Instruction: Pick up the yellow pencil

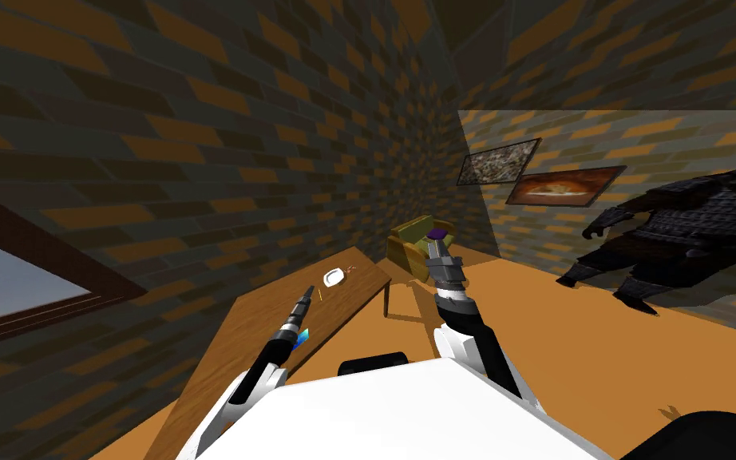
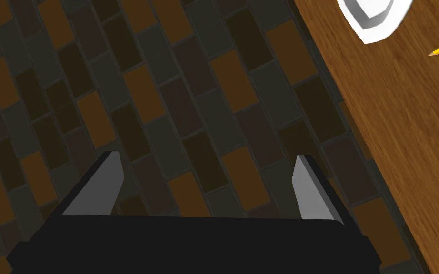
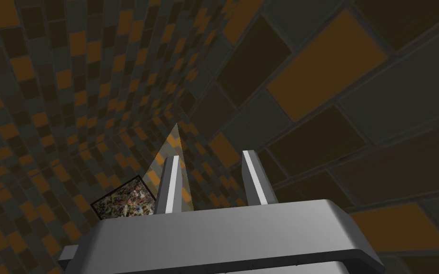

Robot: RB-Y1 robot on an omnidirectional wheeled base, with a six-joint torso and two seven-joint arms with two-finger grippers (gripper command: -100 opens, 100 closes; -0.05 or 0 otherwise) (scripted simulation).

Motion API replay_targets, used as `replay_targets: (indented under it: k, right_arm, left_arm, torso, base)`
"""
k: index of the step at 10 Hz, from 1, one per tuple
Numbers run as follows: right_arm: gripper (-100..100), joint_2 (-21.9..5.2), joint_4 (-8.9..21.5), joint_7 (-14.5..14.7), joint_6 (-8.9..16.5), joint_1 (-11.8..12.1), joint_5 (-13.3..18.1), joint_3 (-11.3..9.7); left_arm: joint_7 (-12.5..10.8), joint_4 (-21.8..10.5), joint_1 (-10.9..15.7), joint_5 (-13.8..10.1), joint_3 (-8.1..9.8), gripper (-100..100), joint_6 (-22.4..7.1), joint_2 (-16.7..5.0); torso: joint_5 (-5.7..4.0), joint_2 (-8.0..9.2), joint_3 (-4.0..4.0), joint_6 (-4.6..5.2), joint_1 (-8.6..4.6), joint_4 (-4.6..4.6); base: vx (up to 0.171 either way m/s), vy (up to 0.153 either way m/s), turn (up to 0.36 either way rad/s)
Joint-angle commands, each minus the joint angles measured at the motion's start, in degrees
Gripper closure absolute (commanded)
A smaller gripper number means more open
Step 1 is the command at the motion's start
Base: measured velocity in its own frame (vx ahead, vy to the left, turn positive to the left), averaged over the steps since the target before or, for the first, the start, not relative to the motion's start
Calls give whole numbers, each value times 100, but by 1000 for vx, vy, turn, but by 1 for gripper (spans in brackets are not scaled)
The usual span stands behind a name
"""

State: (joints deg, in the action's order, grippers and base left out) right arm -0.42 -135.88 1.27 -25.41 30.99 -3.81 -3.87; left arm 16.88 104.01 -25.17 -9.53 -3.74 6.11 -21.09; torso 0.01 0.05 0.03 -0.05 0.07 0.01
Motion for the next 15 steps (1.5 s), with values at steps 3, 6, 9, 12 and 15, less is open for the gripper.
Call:
replay_targets:
  k: [3,6,9,12,15]
  right_arm:
    - [0,0,0,0,0,0,0,0]
    - [0,0,0,0,0,-1,0,0]
    - [0,0,0,0,0,0,0,0]
    - [0,0,0,0,0,1,0,1]
    - [0,-1,0,0,0,0,0,0]
  left_arm:
    - [470,-637,163,-454,29,-100,-548,-446]
    - [696,-1108,235,-680,46,-100,-1031,-650]
    - [925,-1478,310,-913,67,-100,-1345,-849]
    - [1386,-2146,464,-1398,116,-100,-1854,-1230]
    - [1616,-2611,543,-1648,146,-100,-2275,-1411]
  torso:
    - [0,0,0,-1,0,0]
    - [0,-3,-1,6,2,0]
    - [1,-2,-1,-2,4,-1]
    - [1,-4,-2,-3,5,-1]
    - [1,-4,-2,3,8,0]
  base:
    - [-16,3,-244]
    - [-12,9,-226]
    - [-9,11,-154]
    - [-10,13,-273]
    - [-11,22,-221]
